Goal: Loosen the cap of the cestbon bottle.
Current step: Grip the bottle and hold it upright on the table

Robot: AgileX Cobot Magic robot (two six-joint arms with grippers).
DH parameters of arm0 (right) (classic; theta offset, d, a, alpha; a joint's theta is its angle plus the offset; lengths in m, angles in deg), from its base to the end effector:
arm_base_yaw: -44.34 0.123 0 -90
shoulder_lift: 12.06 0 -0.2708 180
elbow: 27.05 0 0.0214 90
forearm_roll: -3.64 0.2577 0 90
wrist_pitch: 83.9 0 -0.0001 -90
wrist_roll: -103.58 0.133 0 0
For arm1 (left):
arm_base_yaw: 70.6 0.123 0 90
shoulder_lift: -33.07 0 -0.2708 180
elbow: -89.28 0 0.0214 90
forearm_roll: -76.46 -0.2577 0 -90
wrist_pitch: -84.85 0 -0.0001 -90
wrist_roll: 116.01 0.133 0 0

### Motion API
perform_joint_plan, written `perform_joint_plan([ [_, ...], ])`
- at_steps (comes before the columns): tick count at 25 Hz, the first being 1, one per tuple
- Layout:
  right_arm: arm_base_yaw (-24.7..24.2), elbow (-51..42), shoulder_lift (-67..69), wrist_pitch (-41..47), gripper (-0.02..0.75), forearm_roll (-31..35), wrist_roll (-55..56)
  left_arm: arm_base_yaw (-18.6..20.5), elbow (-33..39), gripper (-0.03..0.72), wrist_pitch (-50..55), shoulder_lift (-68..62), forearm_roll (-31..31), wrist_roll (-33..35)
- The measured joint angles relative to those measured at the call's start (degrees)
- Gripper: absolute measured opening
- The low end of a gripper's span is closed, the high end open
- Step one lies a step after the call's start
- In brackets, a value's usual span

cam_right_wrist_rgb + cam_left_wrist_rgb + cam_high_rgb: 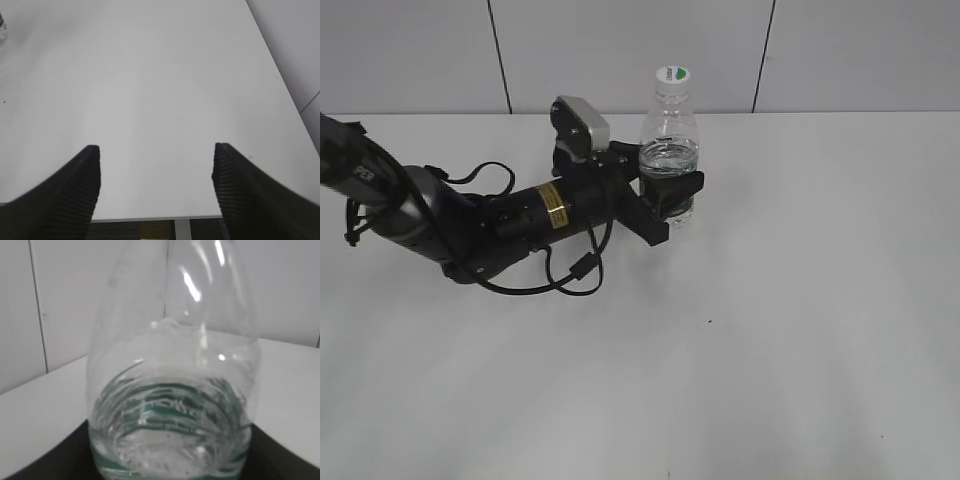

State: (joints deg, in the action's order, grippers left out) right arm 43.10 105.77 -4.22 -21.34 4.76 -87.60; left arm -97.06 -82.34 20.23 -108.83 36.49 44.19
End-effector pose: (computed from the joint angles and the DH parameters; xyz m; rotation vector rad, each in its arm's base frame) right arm 0.0485 0.0013 0.2636 -0.1795 2.0460 -0.1113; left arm 0.3843 -0.2775 0.0730 0.8428 1.4385 -0.8484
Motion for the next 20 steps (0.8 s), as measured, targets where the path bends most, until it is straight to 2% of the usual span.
perform_joint_plan([
  [4, 0.0, 0.0, 0.0, 0.0, 0.536, 0.0, 0.0, 1.6, 6.1, 0.409, -2.4, 2.6, -0.1, 0.0],
  [11, 0.0, 0.0, 0.0, 0.0, 0.536, 0.0, 0.0, 1.7, 14.9, 0.409, -2.4, 4.6, -0.7, 0.0],
  [20, 0.0, 0.0, 0.0, 0.0, 0.536, 0.0, 0.0, -1.1, 16.3, 0.409, -2.3, 4.7, -4.7, 1.3],
])
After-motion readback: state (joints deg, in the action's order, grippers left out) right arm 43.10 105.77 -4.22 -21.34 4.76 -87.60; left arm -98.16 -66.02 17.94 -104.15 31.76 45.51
